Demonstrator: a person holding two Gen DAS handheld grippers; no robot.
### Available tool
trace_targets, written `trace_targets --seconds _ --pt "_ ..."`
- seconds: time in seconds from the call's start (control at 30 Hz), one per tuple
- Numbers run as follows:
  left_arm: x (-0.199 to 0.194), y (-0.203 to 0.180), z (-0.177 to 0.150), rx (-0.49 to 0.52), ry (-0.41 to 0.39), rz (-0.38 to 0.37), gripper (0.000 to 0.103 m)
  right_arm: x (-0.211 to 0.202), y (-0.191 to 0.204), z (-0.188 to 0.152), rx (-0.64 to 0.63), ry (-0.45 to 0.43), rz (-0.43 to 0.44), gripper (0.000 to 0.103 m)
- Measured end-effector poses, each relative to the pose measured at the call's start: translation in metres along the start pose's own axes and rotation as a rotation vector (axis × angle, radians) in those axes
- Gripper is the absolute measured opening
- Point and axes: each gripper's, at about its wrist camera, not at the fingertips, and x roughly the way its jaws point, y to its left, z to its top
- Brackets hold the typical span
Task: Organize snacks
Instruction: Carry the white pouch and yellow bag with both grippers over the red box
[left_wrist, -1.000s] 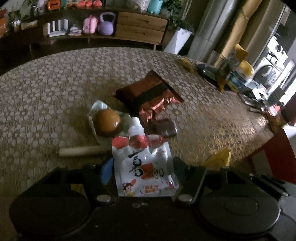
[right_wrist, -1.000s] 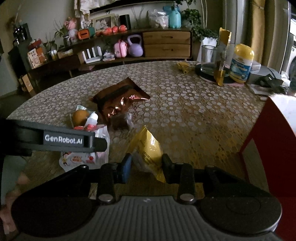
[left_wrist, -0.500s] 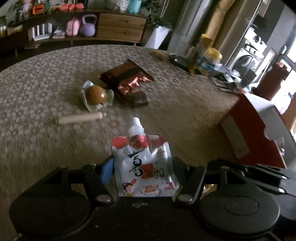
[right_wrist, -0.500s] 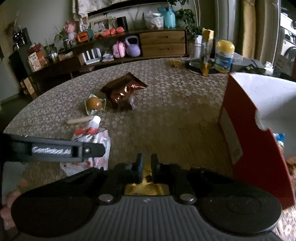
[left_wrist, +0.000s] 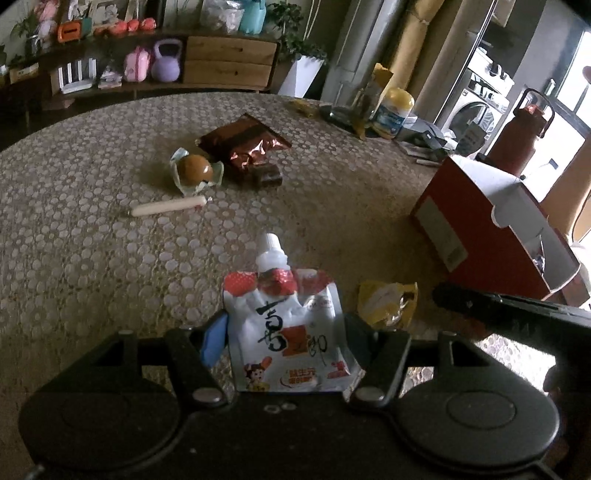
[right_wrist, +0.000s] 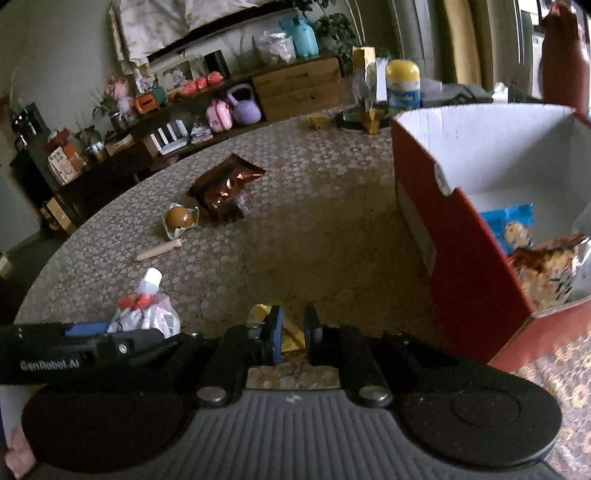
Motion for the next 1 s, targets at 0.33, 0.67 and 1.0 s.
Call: trace_targets --seconds 0.33,0.67,1.0 --pt "0.005 0.002 -0.01 0.01 0.015 0.008 0.065 0.019 0.013 -0.008 -0.029 0.0 0.005 0.076" --pt "0.014 0.004 -0.019 0.0 0.043 0.017 0.065 0.044 0.028 -0.015 -0.132 0.051 -0.045 0.076" --pt "0.015 0.004 -0.021 -0.005 0.038 0.02 0.065 0.053 0.028 -0.017 -0.146 0.071 -0.075 0.046"
